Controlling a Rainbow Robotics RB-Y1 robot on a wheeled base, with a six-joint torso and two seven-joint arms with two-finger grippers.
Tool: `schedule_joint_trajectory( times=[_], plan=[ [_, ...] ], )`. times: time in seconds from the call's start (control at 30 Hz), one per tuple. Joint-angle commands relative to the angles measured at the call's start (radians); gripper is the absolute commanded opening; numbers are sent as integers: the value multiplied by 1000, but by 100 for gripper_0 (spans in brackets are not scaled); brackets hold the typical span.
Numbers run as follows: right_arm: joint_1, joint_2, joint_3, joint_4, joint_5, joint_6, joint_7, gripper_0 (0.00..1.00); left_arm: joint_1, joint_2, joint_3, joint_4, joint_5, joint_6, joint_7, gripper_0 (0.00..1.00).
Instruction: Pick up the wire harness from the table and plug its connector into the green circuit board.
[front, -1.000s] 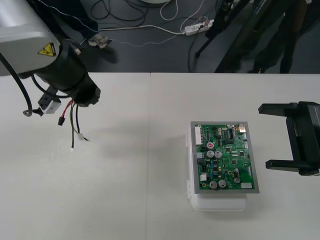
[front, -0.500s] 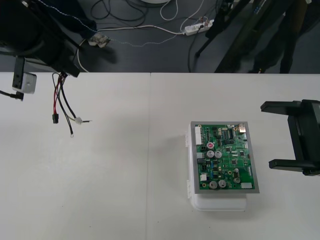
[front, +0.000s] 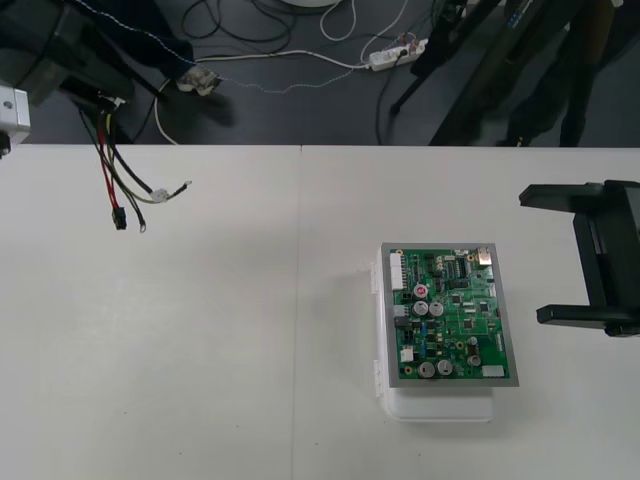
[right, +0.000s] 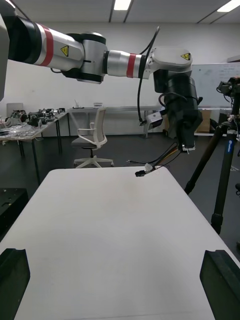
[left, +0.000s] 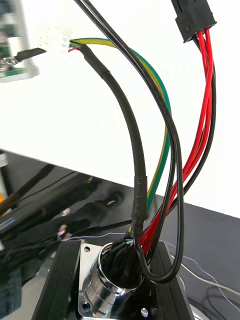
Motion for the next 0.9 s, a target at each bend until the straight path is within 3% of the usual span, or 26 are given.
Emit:
schedule_joint_trajectory(
  times=[0.03, 0.17, 0.4, 0.9],
  plan=[
    [-57, -9, 15, -5, -16, 0, -56, 100, 3, 10, 47, 49, 107, -95, 95, 0],
    [-84, -11, 15, -5, -16, 0, -81, 100, 18, 7, 107, 49, 131, -125, 176, 0],
    [-157, -11, 19, -5, -16, 0, -188, 100, 128, 18, 319, -43, 122, -150, 360, 0],
    [-239, -11, 85, -5, -15, 0, -218, 100, 518, -30, 753, -304, 113, -147, 750, 0]
  ],
)
